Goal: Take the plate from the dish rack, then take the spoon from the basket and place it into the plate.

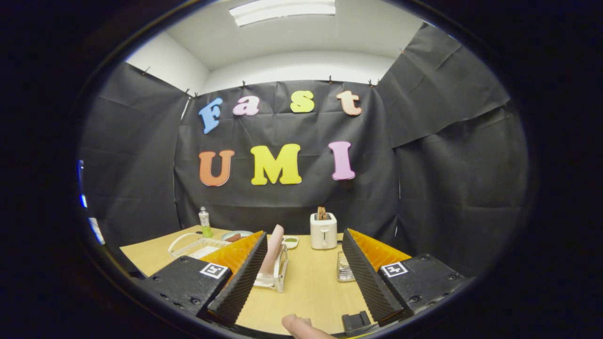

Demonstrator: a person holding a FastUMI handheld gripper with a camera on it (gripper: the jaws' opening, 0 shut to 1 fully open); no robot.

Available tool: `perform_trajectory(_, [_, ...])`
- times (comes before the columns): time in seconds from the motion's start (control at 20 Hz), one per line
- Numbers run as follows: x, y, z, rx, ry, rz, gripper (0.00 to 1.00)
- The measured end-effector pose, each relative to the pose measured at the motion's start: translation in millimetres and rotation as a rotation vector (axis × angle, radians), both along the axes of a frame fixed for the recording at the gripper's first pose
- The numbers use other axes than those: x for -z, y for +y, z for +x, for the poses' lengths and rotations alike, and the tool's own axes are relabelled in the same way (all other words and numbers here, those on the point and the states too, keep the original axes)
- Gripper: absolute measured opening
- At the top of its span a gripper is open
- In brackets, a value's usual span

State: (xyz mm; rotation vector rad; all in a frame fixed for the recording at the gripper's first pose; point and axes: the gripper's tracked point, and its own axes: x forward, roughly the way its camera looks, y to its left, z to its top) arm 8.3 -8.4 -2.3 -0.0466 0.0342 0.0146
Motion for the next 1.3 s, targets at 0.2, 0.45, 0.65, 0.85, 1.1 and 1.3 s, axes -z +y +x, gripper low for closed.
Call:
perform_trajectory(0.2, [-6,5,24,-0.012,0.051,-0.029,1.0])
perform_trajectory(0.45, [-9,17,65,-0.044,0.191,-0.128,1.0])
perform_trajectory(0.65, [-20,23,108,-0.053,0.303,-0.14,1.0])
perform_trajectory(0.85, [-15,28,160,-0.035,0.46,-0.142,1.0])
perform_trajectory(1.1, [12,37,221,-0.003,0.705,-0.132,1.0])
perform_trajectory(1.3, [30,63,234,-0.029,0.941,-0.138,0.91])
